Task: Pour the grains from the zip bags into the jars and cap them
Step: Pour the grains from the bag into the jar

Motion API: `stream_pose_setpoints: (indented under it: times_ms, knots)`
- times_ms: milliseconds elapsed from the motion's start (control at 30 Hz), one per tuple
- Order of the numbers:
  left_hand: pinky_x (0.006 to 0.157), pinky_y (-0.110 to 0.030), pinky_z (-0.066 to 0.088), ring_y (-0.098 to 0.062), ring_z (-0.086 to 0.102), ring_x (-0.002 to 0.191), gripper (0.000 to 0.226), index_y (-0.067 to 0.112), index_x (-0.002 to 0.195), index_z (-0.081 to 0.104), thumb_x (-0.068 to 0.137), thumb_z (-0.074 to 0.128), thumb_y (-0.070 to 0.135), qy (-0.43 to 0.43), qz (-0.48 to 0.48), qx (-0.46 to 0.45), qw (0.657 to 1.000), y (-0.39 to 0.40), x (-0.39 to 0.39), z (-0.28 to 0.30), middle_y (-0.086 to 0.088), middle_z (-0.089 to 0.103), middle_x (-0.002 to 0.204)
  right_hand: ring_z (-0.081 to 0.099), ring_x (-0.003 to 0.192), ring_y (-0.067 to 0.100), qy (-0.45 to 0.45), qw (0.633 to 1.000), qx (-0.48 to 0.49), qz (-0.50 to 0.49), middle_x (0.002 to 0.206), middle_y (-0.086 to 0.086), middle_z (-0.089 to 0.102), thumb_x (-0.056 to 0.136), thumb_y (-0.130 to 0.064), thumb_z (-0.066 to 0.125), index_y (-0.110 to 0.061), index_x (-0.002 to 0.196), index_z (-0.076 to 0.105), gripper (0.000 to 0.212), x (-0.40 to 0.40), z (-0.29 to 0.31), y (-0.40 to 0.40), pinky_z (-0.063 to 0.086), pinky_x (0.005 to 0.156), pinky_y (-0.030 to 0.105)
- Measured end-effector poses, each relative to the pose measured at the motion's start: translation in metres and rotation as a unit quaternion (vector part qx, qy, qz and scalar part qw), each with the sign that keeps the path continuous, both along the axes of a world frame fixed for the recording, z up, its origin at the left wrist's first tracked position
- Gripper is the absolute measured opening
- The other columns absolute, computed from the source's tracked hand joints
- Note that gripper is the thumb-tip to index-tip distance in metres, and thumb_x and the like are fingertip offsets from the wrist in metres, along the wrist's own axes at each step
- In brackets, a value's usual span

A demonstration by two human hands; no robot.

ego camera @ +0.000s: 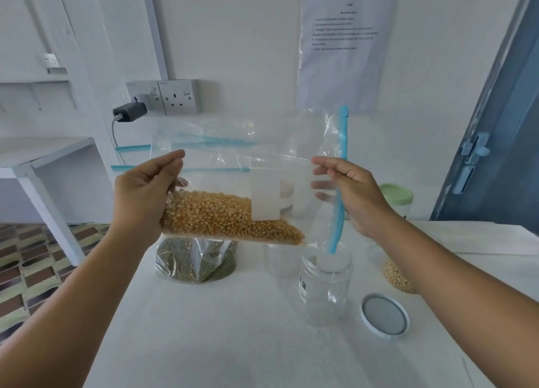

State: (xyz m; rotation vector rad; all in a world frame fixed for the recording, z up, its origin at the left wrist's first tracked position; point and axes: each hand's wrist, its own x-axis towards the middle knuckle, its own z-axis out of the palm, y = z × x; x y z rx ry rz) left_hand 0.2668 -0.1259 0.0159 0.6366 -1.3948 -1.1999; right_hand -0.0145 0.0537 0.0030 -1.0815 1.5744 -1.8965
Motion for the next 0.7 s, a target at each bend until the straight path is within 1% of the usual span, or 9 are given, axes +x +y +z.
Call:
stream_pose_setpoints:
  times_ms: [133,200,233,300,333,400,533,600,700]
  knots:
    - [0.076,-0.032,0.054,-0.013,0.063,0.066,0.020,0.019,0.113,0.080,0.095,0.074,0.015,0.004,0.002,-0.009,1.000,-0.001,-0.003,0.004,0.004,0.070,0.065,0.072,0.110,0.024,-0.010,1.000,0.005,0.000,0.117,0.004,0.066,0.112,-0.012,0.042,-0.024,0.122,0.074,0.036,0.001,-0.002,-0.001,0.059,0.098,0.050]
    - [0.077,-0.031,0.055,-0.015,0.064,0.068,0.021,0.017,0.115,0.078,0.095,0.073,0.014,0.005,-0.001,-0.014,1.000,-0.001,-0.004,0.005,0.007,0.069,0.064,0.068,0.118,0.026,-0.021,0.999,0.011,0.033,0.120,0.002,0.062,0.109,-0.018,0.051,-0.023,0.130,0.068,0.027,0.000,-0.002,-0.001,0.058,0.098,0.053]
    - [0.077,-0.029,0.056,-0.015,0.064,0.069,0.022,0.016,0.116,0.078,0.095,0.073,0.013,0.005,-0.002,-0.016,1.000,-0.001,-0.004,0.006,0.007,0.069,0.063,0.067,0.121,0.024,-0.013,0.998,0.018,0.055,0.122,0.000,0.059,0.104,-0.022,0.062,-0.023,0.136,0.064,0.032,0.000,-0.002,-0.001,0.059,0.097,0.051]
    - [0.076,-0.026,0.057,-0.015,0.063,0.070,0.023,0.014,0.118,0.077,0.096,0.072,0.012,0.009,-0.004,-0.018,1.000,0.000,-0.005,0.006,0.008,0.068,0.062,0.063,0.126,0.013,0.075,0.993,0.046,0.077,0.129,-0.005,0.053,0.088,-0.024,0.081,-0.026,0.148,0.050,0.068,-0.003,-0.005,0.002,0.060,0.096,0.039]
    - [0.076,-0.025,0.057,-0.015,0.063,0.070,0.023,0.014,0.118,0.077,0.096,0.072,0.012,0.013,-0.005,-0.016,1.000,0.000,-0.005,0.007,0.007,0.068,0.062,0.061,0.128,0.009,0.136,0.985,0.068,0.078,0.133,-0.006,0.049,0.083,-0.019,0.086,-0.027,0.153,0.042,0.083,-0.005,-0.006,0.002,0.059,0.097,0.033]
    - [0.077,-0.027,0.057,-0.014,0.063,0.070,0.021,0.017,0.115,0.078,0.095,0.073,0.013,0.016,-0.004,-0.005,1.000,-0.001,-0.004,0.008,0.005,0.069,0.063,0.055,0.132,0.005,0.205,0.970,0.094,0.090,0.139,-0.006,0.043,0.085,-0.007,0.084,-0.029,0.158,0.030,0.094,-0.007,-0.008,0.003,0.057,0.100,0.031]
    - [0.078,-0.032,0.056,-0.013,0.066,0.070,0.018,0.024,0.109,0.081,0.094,0.075,0.017,0.011,-0.001,0.008,1.000,-0.005,-0.001,0.008,0.000,0.073,0.071,0.048,0.141,0.009,0.254,0.953,0.114,0.117,0.145,-0.010,0.036,0.097,0.009,0.062,-0.032,0.162,0.021,0.087,-0.014,-0.012,0.006,0.049,0.111,0.029]
    - [0.080,-0.035,0.056,-0.013,0.066,0.070,0.017,0.024,0.108,0.082,0.093,0.075,0.017,0.008,0.002,0.013,1.000,-0.008,0.000,0.007,0.000,0.074,0.072,0.051,0.139,0.005,0.276,0.945,0.132,0.117,0.146,-0.014,0.038,0.099,0.007,0.059,-0.035,0.162,0.020,0.085,-0.015,-0.014,0.009,0.048,0.111,0.027]
    - [0.086,-0.038,0.054,-0.013,0.065,0.070,0.018,0.023,0.109,0.081,0.093,0.076,0.017,0.008,0.007,0.021,1.000,-0.010,-0.001,0.007,0.000,0.074,0.074,0.062,0.124,0.004,0.288,0.942,0.141,0.099,0.143,-0.015,0.043,0.099,0.005,0.061,-0.038,0.162,0.023,0.085,-0.015,-0.015,0.009,0.054,0.104,0.028]
